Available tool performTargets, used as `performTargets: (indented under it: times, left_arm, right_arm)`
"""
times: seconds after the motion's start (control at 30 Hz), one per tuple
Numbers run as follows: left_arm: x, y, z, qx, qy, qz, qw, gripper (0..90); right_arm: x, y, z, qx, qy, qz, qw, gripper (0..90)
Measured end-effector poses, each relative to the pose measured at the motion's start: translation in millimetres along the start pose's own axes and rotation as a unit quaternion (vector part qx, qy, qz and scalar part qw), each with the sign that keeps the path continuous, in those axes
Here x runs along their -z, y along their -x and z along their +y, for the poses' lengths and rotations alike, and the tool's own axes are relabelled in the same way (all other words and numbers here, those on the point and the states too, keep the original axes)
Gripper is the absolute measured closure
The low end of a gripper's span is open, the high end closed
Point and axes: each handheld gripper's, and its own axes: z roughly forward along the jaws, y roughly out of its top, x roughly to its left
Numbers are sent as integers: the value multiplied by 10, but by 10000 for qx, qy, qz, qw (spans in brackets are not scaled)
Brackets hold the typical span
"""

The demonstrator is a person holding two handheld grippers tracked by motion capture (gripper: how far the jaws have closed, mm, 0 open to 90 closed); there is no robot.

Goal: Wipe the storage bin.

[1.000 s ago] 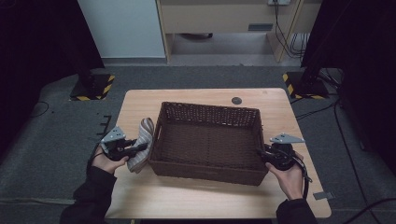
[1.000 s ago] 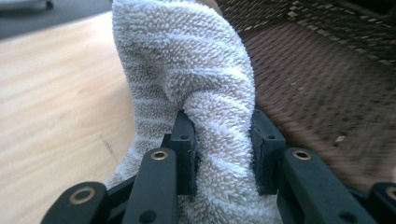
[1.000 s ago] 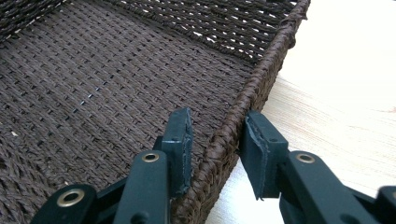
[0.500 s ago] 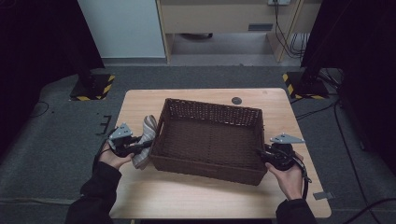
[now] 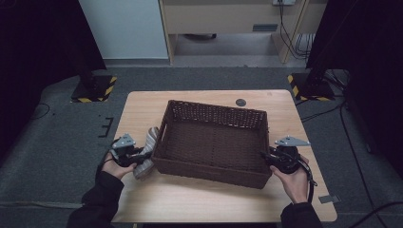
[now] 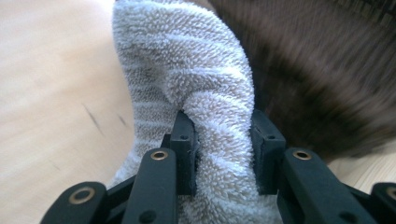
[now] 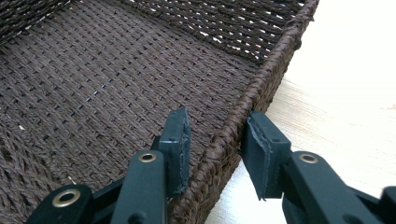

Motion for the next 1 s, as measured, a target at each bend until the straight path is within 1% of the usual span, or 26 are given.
performTargets:
  times: [0.03,0.1,0.13,0.17,0.27,0.4,0.5,0.53,0.57,0.67,0.7,0.77,0.83,0.93,1.0]
  left_arm:
    - [71,-4,40,-5,152,-25,9999,665]
    - [184,11,110,-46,360,-56,9993,665]
    - [213,26,136,-94,367,-89,9992,664]
    - [215,49,154,-167,322,-92,9993,665]
    - [120,99,174,-298,179,-76,9994,664]
    - [47,33,168,-162,228,-80,9996,664]
    - [23,33,97,-176,112,-54,9998,668]
    - [-2,42,41,-183,-23,-77,9998,668]
    - [-30,55,0,-186,-101,-86,9997,667]
    - [-149,93,-165,-206,-432,-110,9988,667]
    - [-163,92,-189,-166,-485,-126,9986,667]
    - [-126,74,-183,-84,-432,-138,9989,667]
    - [-50,57,-162,-36,-324,-131,9994,666]
    - [108,44,-111,-38,-40,-50,10000,664]
    - [223,50,-55,-96,180,-22,9998,662]
  right_arm:
    - [1,-3,0,-3,-5,2,10000,626]
    - [3,-9,-2,-15,-4,-1,10000,626]
    - [3,-9,-3,-1,3,-2,10000,626]
    - [4,-13,-4,-12,2,-3,10000,626]
    - [6,-18,-7,-28,-3,1,10000,626]
    - [24,-35,-20,-70,-7,-6,10000,618]
    - [27,-36,-29,-44,15,-1,10000,617]
    - [27,-36,-29,-44,17,-2,10000,617]
    - [28,-39,-30,-56,12,-5,10000,617]
    - [28,-41,-30,-54,16,-19,10000,617]
    - [29,-43,-29,-54,13,-21,10000,617]
    - [31,-46,-30,-74,15,-19,10000,617]
    - [32,-48,-33,-69,11,-17,10000,617]
    - [35,-54,-34,-79,7,-13,10000,615]
    - [37,-59,-33,-75,3,-15,10000,614]
